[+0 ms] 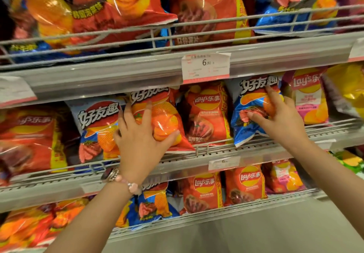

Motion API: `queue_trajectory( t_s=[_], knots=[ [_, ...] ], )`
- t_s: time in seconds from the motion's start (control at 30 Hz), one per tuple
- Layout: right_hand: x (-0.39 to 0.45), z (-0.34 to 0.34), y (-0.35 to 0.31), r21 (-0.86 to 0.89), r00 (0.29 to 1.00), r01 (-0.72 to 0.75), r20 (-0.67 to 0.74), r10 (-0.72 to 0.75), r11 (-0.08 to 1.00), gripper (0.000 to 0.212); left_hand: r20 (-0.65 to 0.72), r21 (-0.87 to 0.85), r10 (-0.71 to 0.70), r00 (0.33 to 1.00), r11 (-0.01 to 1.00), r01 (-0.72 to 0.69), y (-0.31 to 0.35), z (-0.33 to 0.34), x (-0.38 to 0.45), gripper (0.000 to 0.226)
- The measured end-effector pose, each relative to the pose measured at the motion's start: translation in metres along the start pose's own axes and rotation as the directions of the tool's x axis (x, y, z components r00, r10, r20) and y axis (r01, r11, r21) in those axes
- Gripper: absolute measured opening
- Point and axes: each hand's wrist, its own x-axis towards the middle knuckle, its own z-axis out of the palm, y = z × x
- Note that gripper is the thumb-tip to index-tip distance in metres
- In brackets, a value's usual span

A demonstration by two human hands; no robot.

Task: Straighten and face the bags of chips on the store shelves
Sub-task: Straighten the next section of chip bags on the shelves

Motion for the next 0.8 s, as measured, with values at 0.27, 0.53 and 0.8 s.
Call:
queue_trajectory(
  t_s=[0.27,0.53,0.8],
  knots=[
    [-0.007,0.005,-0.009,0.097,0.996,0.035,-0.081,-0.027,0.995,0.081,0.048,-0.075,0.023,0.999,0.997,-0.019,-0.004,0.002,0.001,0.097],
    [-0.028,-0.009,-0.032,0.212,0.975,0.146,-0.195,-0.105,0.966,0.079,-0.006,-0.440,-0.004,1.000,0.898,0.002,-0.011,-0.011,0.000,0.090],
    [-0.047,0.002,-0.084,0.212,0.965,0.244,-0.150,-0.216,0.946,0.079,-0.027,-0.516,0.058,0.998,0.854,-0.064,-0.026,-0.049,-0.016,0.092]
  ],
)
